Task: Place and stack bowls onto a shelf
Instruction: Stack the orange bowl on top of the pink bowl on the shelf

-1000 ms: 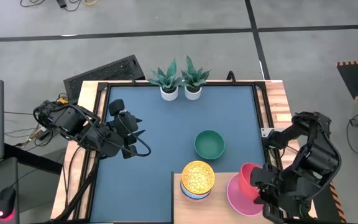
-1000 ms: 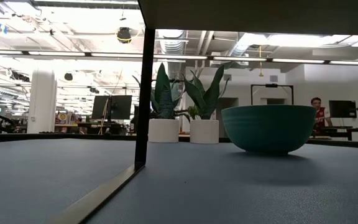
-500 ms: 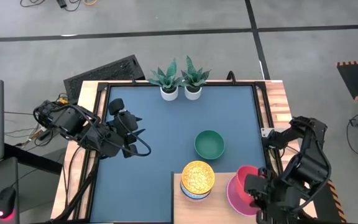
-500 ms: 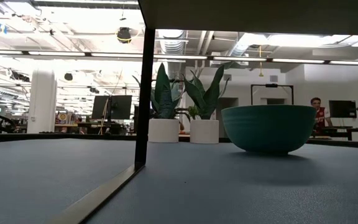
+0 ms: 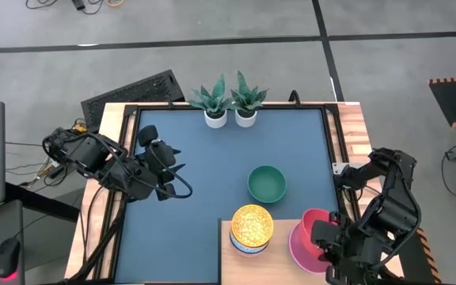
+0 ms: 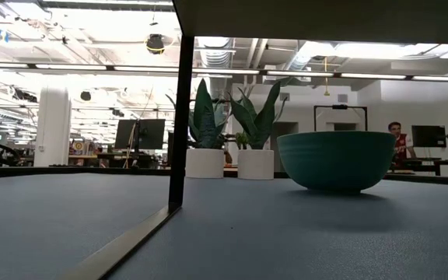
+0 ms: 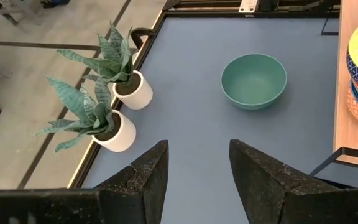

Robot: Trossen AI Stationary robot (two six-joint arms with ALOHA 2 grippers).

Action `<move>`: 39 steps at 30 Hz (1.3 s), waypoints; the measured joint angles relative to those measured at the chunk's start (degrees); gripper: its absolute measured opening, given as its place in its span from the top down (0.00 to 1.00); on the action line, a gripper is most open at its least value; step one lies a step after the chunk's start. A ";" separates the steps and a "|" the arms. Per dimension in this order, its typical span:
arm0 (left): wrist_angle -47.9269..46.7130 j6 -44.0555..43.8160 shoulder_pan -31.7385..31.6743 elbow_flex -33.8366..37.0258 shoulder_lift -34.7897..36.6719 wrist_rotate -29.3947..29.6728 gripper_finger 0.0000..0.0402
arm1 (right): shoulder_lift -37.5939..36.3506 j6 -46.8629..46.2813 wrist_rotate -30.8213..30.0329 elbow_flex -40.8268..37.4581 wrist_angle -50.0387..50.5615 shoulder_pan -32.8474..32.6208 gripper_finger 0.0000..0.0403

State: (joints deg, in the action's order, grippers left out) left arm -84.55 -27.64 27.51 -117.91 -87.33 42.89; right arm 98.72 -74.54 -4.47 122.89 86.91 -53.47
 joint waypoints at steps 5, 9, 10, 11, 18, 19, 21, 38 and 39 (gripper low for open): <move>-0.02 0.00 0.00 0.00 0.00 0.00 0.61 | 0.01 -0.44 -0.04 0.00 -0.45 0.00 0.93; -0.02 0.00 0.00 0.01 0.00 0.00 0.61 | 0.00 -0.45 -0.13 0.00 -0.37 0.00 0.89; -0.01 0.00 0.00 0.00 0.00 0.00 0.61 | 0.00 -0.46 -0.13 0.00 -0.37 0.00 0.89; -0.02 0.00 0.00 0.00 0.00 0.00 0.61 | 0.00 -0.47 -0.13 0.00 -0.39 0.00 0.88; -0.02 0.00 0.00 0.00 0.00 0.00 0.61 | 0.00 -2.39 -0.11 0.00 -0.47 0.67 0.87; -0.02 0.00 0.00 0.00 0.00 0.00 0.61 | 0.00 -2.35 -0.10 0.00 -0.49 0.74 0.87; -0.02 0.00 0.00 0.00 0.00 0.00 0.61 | -0.02 -2.15 -0.09 0.00 -0.60 0.76 0.86; -0.02 1.05 0.00 0.00 0.00 -0.35 0.61 | -0.05 -1.95 0.51 0.00 -4.25 1.55 0.54; -0.04 1.05 0.00 0.00 0.00 -0.35 0.61 | -0.05 -1.89 0.50 0.00 -5.62 1.55 0.54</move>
State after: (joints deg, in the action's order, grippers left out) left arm -84.60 -26.59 27.51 -117.91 -87.33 42.54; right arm 98.67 -76.44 -3.97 122.89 81.30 -51.92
